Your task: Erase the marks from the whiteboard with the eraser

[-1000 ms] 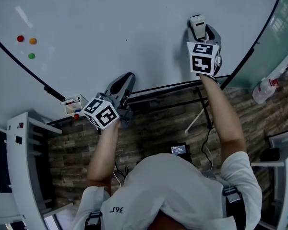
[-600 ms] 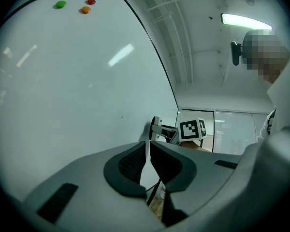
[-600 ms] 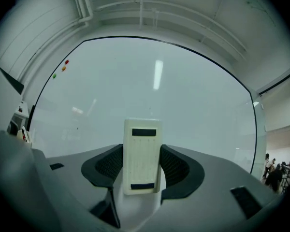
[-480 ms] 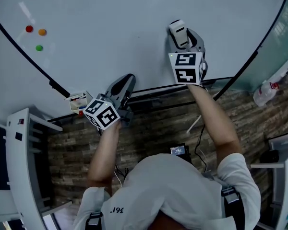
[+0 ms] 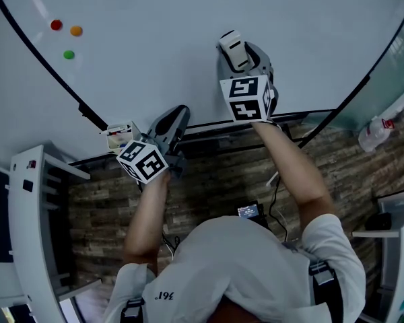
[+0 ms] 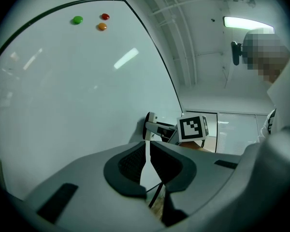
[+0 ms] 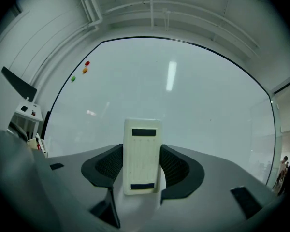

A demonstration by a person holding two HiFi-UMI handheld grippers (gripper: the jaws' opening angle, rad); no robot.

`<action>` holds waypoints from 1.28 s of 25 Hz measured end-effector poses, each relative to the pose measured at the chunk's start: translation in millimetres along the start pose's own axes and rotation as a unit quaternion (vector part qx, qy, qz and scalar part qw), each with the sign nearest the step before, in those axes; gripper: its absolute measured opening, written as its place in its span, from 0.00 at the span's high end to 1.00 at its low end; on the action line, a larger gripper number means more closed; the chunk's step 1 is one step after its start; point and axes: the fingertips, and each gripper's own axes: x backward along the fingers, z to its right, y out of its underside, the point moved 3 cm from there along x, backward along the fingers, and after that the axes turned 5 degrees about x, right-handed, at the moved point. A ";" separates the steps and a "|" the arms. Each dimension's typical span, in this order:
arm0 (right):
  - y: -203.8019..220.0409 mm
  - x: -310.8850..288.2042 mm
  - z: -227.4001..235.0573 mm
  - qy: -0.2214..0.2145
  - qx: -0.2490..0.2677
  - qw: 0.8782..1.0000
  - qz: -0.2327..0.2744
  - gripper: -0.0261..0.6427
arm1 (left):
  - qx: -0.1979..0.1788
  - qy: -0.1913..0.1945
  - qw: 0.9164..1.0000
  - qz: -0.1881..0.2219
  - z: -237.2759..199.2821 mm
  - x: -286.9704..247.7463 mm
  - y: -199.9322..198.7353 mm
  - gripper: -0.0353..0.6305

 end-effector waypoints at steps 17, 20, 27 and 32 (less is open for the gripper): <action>-32.2 -29.6 -88.0 -0.032 0.052 0.998 0.015 0.57 | -0.006 -0.018 1.000 0.014 -27.0 36.0 -19.7 0.89; -23.1 -26.4 -70.9 -0.024 0.053 0.998 0.008 0.57 | -0.004 -0.017 1.000 0.012 -18.3 21.3 -13.5 0.89; -11.9 -24.7 -47.4 -0.006 0.048 0.999 -0.009 0.57 | -0.002 -0.004 1.000 0.005 -16.7 12.7 -10.9 0.89; 8.0 -18.6 -15.3 0.012 0.047 0.999 -0.024 0.57 | 0.002 0.000 1.000 -0.003 -6.7 0.5 -2.1 0.89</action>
